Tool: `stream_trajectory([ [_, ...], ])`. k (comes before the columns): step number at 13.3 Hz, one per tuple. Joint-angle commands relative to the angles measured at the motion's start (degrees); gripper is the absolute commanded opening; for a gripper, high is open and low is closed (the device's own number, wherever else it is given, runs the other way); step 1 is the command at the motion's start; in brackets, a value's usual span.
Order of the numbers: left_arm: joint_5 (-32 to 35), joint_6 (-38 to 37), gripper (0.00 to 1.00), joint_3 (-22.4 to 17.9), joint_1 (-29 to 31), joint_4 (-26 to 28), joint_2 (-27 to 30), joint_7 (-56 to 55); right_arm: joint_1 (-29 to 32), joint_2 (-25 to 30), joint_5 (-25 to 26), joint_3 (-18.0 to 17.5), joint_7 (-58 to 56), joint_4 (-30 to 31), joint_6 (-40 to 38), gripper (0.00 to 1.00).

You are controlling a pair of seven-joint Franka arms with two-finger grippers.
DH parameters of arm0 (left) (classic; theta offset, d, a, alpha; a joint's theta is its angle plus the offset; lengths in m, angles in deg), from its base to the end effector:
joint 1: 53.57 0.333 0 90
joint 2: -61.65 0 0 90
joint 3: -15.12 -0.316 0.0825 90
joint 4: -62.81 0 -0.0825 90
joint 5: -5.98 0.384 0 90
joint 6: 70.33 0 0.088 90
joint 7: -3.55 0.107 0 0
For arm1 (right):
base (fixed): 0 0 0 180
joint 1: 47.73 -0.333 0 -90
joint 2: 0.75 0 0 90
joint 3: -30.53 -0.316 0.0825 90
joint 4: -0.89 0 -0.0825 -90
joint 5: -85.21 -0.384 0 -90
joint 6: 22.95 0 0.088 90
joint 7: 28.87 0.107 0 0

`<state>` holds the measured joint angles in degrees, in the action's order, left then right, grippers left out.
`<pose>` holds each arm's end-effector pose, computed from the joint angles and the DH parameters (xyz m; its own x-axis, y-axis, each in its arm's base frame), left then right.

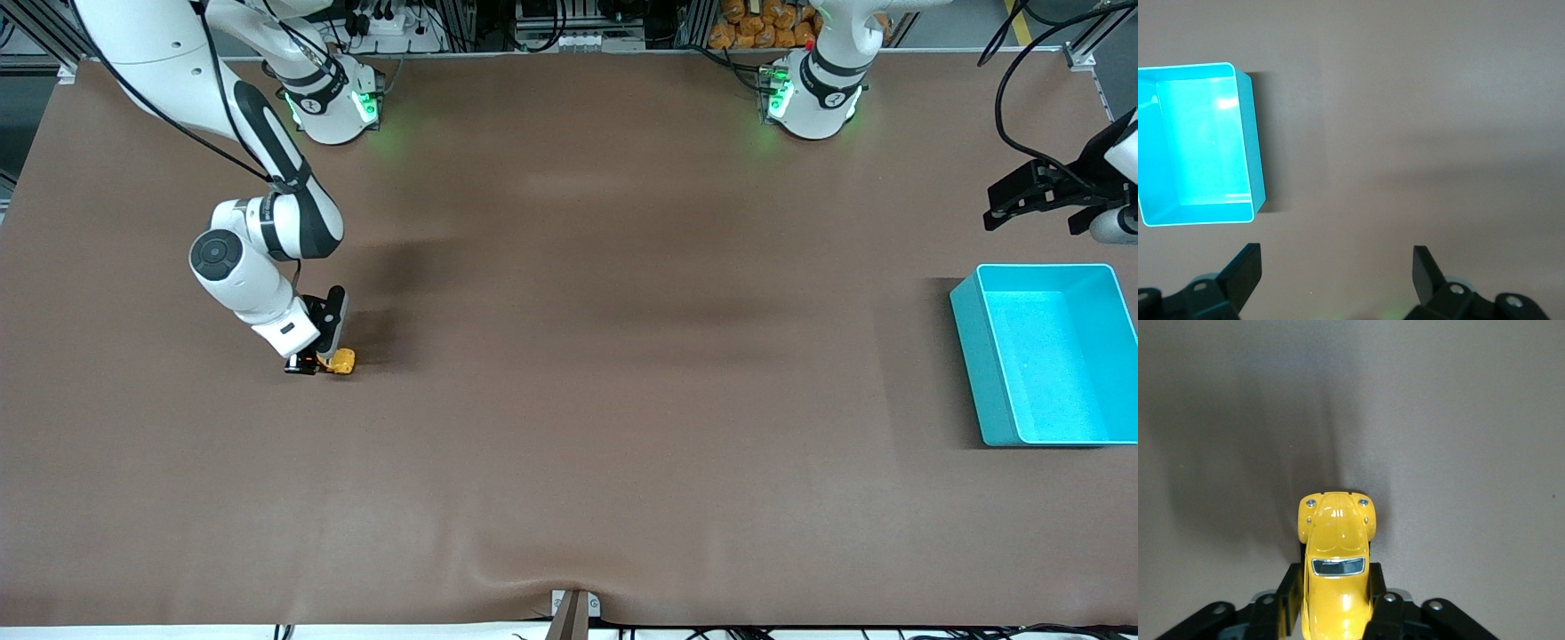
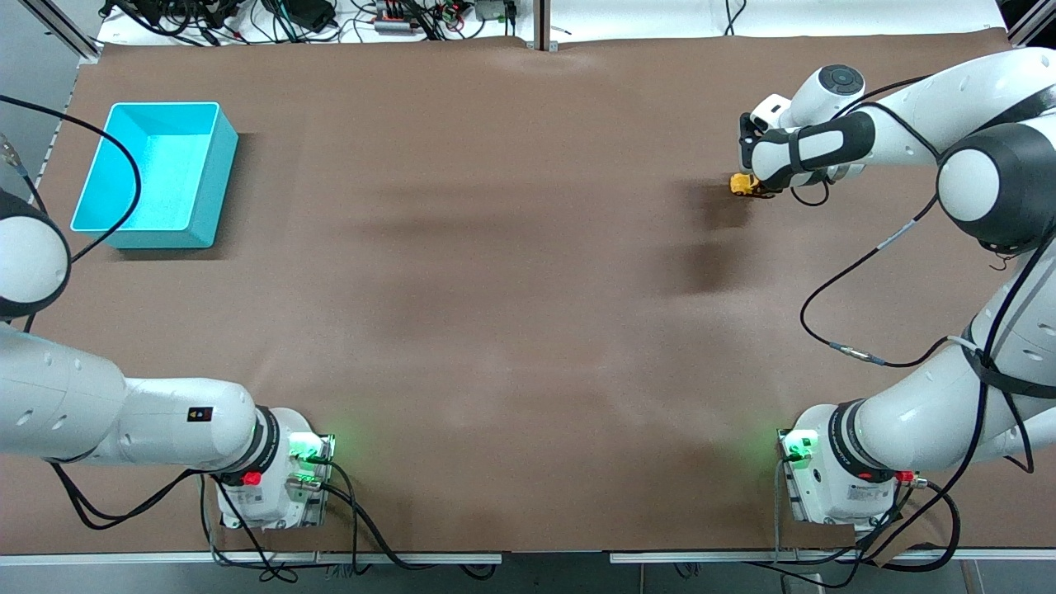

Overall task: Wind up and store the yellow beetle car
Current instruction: 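Lower the right gripper and grasp the yellow car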

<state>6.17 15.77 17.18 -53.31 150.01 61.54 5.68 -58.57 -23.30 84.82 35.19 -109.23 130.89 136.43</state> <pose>0.5483 -0.0168 0.6404 0.9974 -0.0683 -0.0212 -0.0684 -0.9977 -0.0025 0.5448 0.0578 0.1954 0.0590 0.9982 -0.0075 0.9907 -0.0576 0.1232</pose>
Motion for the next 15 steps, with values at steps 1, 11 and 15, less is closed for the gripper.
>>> stream_trajectory([
  [1,-1.15,0.13,1.0,0.15,0.52,-0.37,-0.16,0.42,0.47,-1.71,-0.13,-0.17,0.2,-0.97,0.58,0.39],
  [11,-1.15,0.13,1.0,0.15,0.52,-0.37,-0.16,0.42,4.33,-2.67,0.74,0.0,-1.99,-0.97,0.14,0.32],
  [15,-1.15,0.13,1.0,0.15,0.61,-0.37,-0.16,0.6,6.7,-3.11,0.83,0.0,-5.33,-0.97,0.32,0.32],
])
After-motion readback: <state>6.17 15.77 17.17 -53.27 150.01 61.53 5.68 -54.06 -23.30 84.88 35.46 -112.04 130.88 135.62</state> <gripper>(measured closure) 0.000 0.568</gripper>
